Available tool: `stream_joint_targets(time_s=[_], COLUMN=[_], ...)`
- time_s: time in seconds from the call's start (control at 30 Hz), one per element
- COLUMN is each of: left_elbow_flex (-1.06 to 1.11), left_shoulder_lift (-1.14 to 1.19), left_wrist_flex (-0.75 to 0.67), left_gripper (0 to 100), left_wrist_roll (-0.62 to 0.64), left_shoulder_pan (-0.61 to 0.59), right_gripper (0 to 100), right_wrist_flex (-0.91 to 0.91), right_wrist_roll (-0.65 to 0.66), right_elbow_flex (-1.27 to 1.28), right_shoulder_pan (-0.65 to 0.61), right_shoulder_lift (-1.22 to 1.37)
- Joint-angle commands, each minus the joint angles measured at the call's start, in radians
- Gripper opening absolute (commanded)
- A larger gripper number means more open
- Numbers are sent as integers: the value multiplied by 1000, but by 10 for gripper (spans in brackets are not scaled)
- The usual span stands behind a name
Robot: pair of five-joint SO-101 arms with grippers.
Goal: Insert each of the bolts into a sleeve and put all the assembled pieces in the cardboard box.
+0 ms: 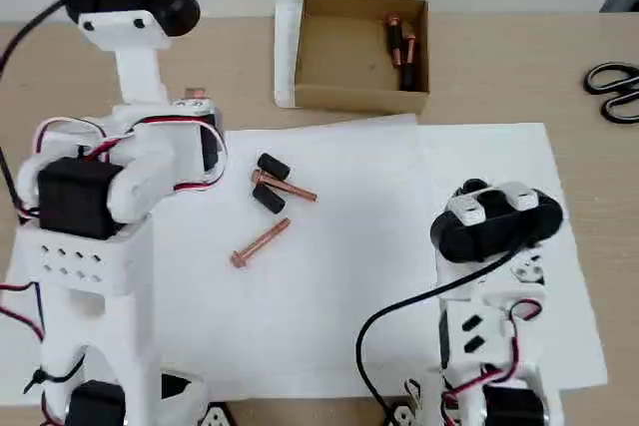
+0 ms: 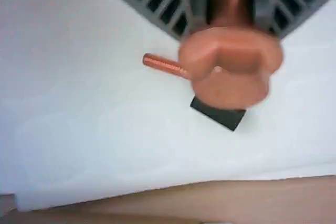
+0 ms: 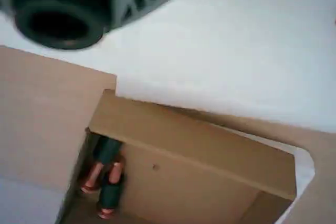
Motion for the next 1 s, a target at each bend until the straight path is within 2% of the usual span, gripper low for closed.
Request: stream_joint_targets(time_s=[0.0,0.17,0.27,0.43,0.57,0.97], left_elbow_flex=[2,2,2,30,81,211], left_shoulder_lift=[-35,-29,-29,-28,-32,-35], left_wrist_flex=[-58,-110,-147,-160,-199,-324], left_gripper=[6,6,6,6,6,6], left_wrist_roll=[35,35,37,38,71,169], left_shoulder_pan=[20,64,110,163,189,351], right_gripper=[4,4,4,4,4,4], right_wrist_flex=[-47,-47,-47,-48,-130,-375], right_wrist_roll=[-80,-278,-324,-325,-322,-247], right_elbow_flex=[81,130,135,140,169,430], right_shoulder_pan=[-7,-7,-21,-213,-352,-424], right_shoulder_lift=[-53,-47,-47,-47,-44,-47])
